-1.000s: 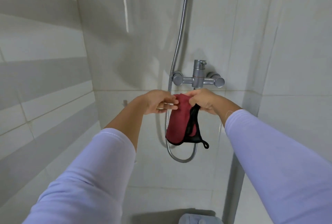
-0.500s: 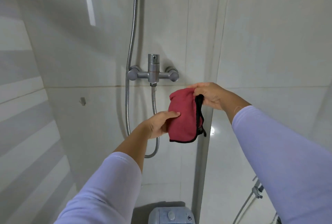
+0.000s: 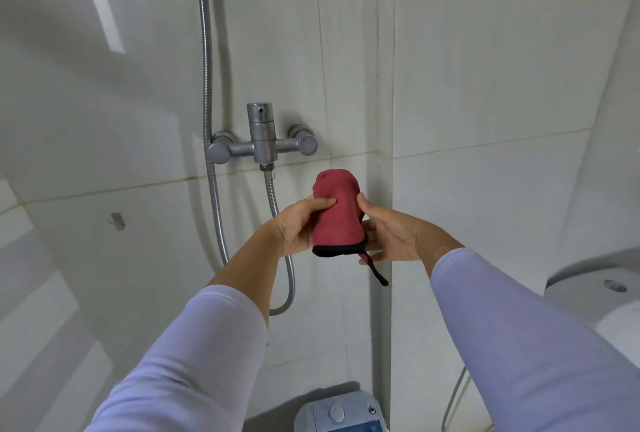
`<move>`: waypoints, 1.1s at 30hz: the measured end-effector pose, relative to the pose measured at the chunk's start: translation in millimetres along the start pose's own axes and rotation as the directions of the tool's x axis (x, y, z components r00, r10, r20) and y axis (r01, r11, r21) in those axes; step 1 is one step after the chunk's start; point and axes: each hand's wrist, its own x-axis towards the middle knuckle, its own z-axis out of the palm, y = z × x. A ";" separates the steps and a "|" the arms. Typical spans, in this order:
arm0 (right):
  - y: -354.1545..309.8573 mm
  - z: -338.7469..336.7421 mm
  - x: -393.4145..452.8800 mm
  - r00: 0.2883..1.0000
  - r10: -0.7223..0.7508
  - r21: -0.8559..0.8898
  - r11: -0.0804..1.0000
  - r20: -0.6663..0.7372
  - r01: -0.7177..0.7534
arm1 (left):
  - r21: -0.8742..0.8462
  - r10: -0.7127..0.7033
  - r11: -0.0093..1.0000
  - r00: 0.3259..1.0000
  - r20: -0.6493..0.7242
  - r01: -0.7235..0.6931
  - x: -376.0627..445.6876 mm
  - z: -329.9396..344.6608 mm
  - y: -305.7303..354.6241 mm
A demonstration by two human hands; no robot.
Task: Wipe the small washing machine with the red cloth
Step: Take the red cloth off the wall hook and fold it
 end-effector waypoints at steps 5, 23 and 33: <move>10.5 19.6 15.3 0.985 -0.150 0.206 0.964 -0.089 0.166 | 0.075 -0.083 0.994 0.989 0.121 0.075 4.4 -27.8 8.6; 107.1 -43.0 83.0 0.965 -0.195 -0.149 0.974 -0.175 0.170 | 0.368 0.028 0.930 0.999 -0.036 -0.013 73.1 -87.7 -123.9; 258.8 -67.1 154.5 0.980 -0.170 -0.069 0.984 -0.104 0.163 | 0.396 0.080 0.917 0.995 -0.066 -0.047 115.8 -131.4 -301.7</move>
